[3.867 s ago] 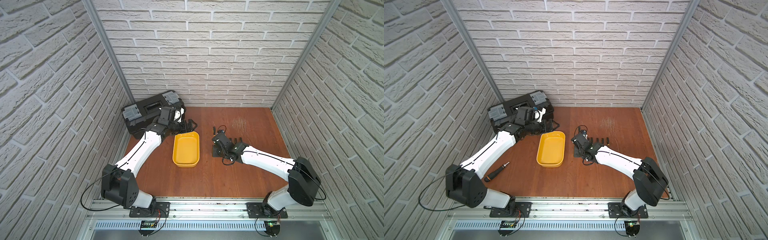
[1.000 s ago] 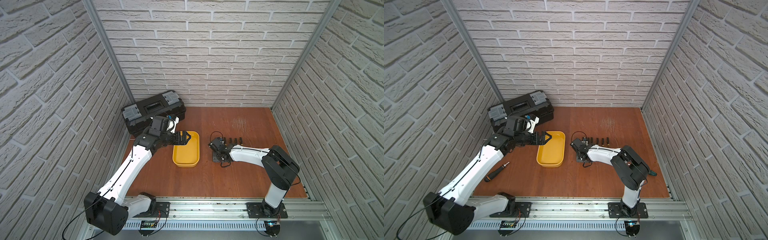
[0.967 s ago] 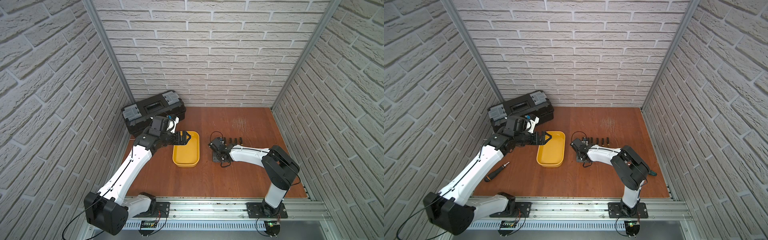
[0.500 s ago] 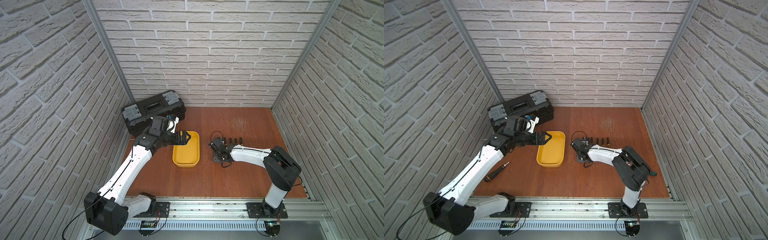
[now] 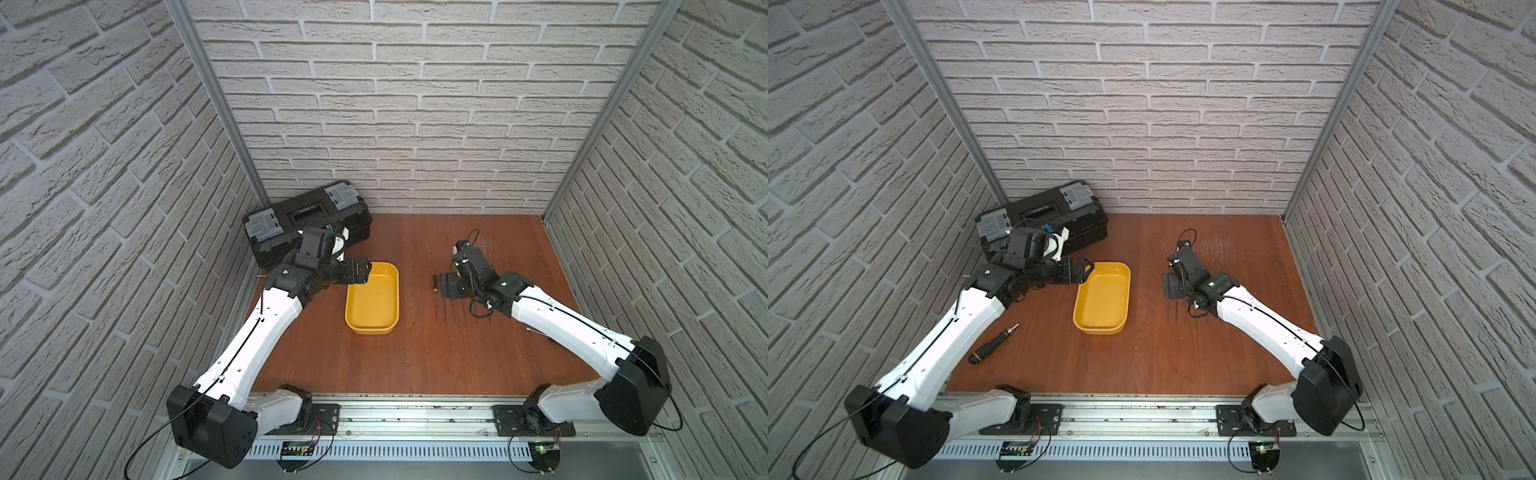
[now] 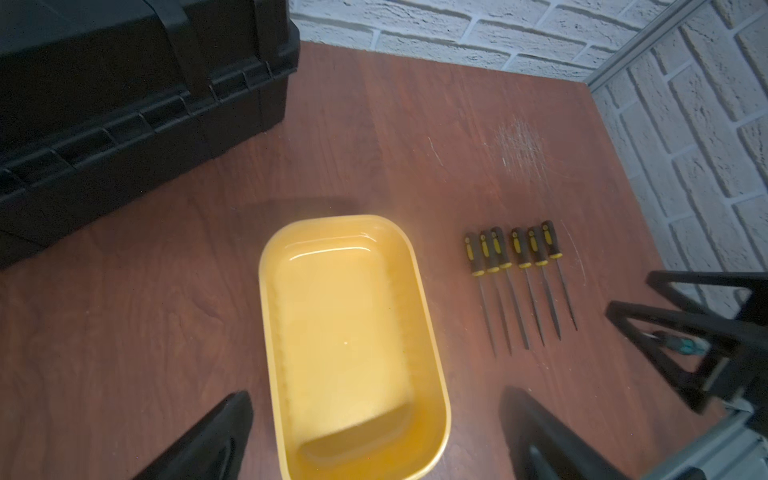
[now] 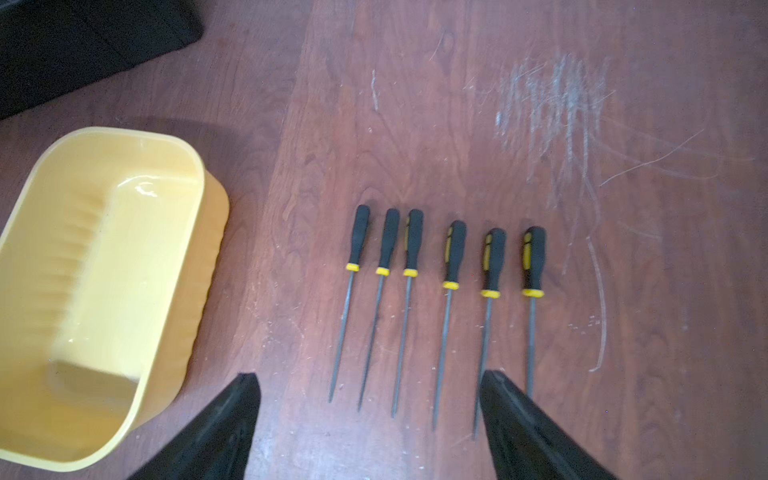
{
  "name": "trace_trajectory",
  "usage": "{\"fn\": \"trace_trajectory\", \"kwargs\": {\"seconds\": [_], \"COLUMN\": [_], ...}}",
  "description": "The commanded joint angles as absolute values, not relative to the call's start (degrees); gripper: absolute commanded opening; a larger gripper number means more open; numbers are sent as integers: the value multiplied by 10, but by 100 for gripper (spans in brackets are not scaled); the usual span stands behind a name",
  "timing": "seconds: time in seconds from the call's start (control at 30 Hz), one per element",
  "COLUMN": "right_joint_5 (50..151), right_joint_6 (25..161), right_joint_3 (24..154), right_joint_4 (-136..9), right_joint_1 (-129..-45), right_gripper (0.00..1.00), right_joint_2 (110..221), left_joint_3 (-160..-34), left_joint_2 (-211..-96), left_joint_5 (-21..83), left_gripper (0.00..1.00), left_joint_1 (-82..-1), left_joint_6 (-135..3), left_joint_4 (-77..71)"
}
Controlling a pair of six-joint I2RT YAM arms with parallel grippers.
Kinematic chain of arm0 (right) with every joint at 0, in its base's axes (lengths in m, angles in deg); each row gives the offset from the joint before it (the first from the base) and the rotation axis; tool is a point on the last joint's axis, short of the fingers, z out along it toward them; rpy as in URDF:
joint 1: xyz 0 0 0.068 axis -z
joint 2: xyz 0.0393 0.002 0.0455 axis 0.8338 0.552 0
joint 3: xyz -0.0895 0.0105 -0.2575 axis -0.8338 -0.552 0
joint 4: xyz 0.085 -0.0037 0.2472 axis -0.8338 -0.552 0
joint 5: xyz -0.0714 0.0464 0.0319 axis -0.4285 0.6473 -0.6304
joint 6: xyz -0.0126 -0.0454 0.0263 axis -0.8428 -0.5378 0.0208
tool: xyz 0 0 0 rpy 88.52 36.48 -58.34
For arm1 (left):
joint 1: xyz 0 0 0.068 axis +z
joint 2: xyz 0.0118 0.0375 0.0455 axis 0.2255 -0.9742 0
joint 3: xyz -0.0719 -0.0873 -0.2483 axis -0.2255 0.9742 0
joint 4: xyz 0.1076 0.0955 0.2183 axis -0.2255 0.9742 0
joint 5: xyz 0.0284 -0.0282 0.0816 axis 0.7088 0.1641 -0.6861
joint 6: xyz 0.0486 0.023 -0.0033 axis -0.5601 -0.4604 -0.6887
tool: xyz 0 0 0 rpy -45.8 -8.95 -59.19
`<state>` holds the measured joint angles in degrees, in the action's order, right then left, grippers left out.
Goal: Take the file tool out of the storage box
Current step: Place the file tool at the center of the board, then reset both arms
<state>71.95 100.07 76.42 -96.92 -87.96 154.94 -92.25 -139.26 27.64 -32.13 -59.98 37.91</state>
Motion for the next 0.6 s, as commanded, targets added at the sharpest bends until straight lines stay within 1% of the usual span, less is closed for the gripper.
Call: {"fn": "trace_trajectory", "kwargs": {"seconds": [0.0,0.23,0.43,0.57], "right_joint_5": [761,775,804,822], "right_joint_6": [948,889,852,834], "right_joint_3": [749,714,649,572], "right_joint_4": [-965,-919,-817,-690], "right_joint_1": [-824,-735,-648,-598], "right_gripper": [100,100,100,100], "right_joint_2": [1510,1474,1460,1457], "left_joint_3": [-941,-911,-891,-877], "left_joint_2": [-1409,-1395,-1396,-1394], "left_joint_5": [249,259,213,170], "left_gripper": [98,99,98,99], "left_joint_1": [-306,-278,-268,-260], "left_joint_6": [-622,-611,-635,-661], "left_joint_4": [377,316,307,313]}}
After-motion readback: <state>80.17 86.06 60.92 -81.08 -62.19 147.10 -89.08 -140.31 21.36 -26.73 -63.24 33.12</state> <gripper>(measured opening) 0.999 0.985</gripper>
